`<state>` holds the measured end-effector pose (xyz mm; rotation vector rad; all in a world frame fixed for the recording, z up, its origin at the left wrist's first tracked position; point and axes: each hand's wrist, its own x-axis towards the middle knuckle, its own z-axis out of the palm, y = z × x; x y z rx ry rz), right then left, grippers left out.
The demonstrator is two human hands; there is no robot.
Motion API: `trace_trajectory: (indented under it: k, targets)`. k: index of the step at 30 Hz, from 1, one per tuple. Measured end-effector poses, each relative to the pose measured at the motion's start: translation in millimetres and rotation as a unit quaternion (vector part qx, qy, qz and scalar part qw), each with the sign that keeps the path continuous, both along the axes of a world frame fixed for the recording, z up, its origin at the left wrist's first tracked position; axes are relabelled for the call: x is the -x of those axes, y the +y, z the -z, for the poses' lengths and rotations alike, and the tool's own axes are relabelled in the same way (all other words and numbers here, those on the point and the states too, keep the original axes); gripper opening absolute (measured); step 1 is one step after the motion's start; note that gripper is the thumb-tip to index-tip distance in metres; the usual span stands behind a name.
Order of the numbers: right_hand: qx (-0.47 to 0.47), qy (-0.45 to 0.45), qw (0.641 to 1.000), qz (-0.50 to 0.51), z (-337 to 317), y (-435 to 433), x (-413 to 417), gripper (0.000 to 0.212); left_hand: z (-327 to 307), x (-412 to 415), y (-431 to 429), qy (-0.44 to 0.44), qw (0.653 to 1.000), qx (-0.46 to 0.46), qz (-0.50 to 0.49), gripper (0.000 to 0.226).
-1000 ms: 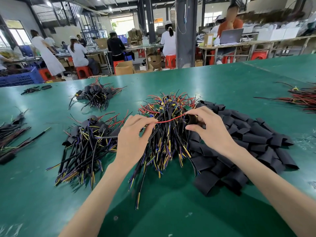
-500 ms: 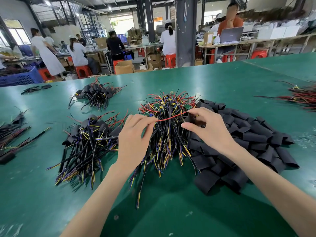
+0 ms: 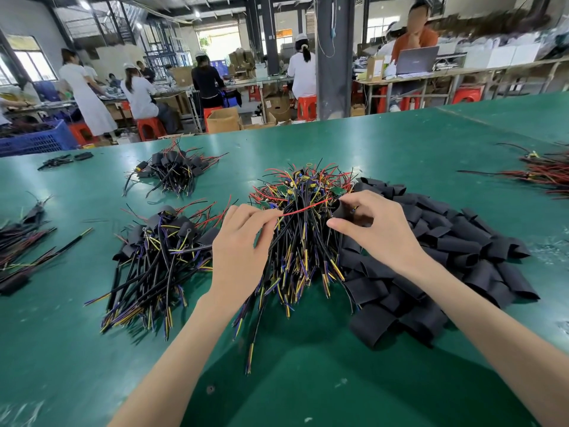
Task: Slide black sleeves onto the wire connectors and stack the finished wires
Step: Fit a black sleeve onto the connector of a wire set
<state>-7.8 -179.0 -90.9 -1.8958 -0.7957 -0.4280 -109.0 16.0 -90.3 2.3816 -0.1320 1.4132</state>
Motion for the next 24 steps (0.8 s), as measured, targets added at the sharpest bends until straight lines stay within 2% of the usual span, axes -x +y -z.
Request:
trace_trajectory:
  k: [8,12,18,22,24]
  targets:
    - [-0.027,0.013,1.000,0.008,-1.2,0.6,-1.3,0.026,3.8,-1.8,-1.7,0.001,1.000,-0.003,0.027,0.012]
    - [-0.010,0.001,1.000,0.003,-2.9,-3.0,-1.6,0.028,3.3,-1.4,-1.3,0.009,1.000,-0.007,0.029,0.012]
    - [0.068,-0.122,0.990,0.002,-8.9,-6.9,3.1,0.032,2.8,-1.2,0.0,0.029,0.999,-0.009,0.019,0.012]
    - [0.184,-0.278,0.941,0.065,-2.8,-5.1,1.7,0.031,3.9,-1.3,-4.8,0.057,0.997,-0.022,0.051,0.010]
    - [0.191,-0.299,0.932,0.069,0.3,-2.8,2.0,0.031,5.0,-1.5,-8.1,0.063,0.996,-0.023,0.061,0.010]
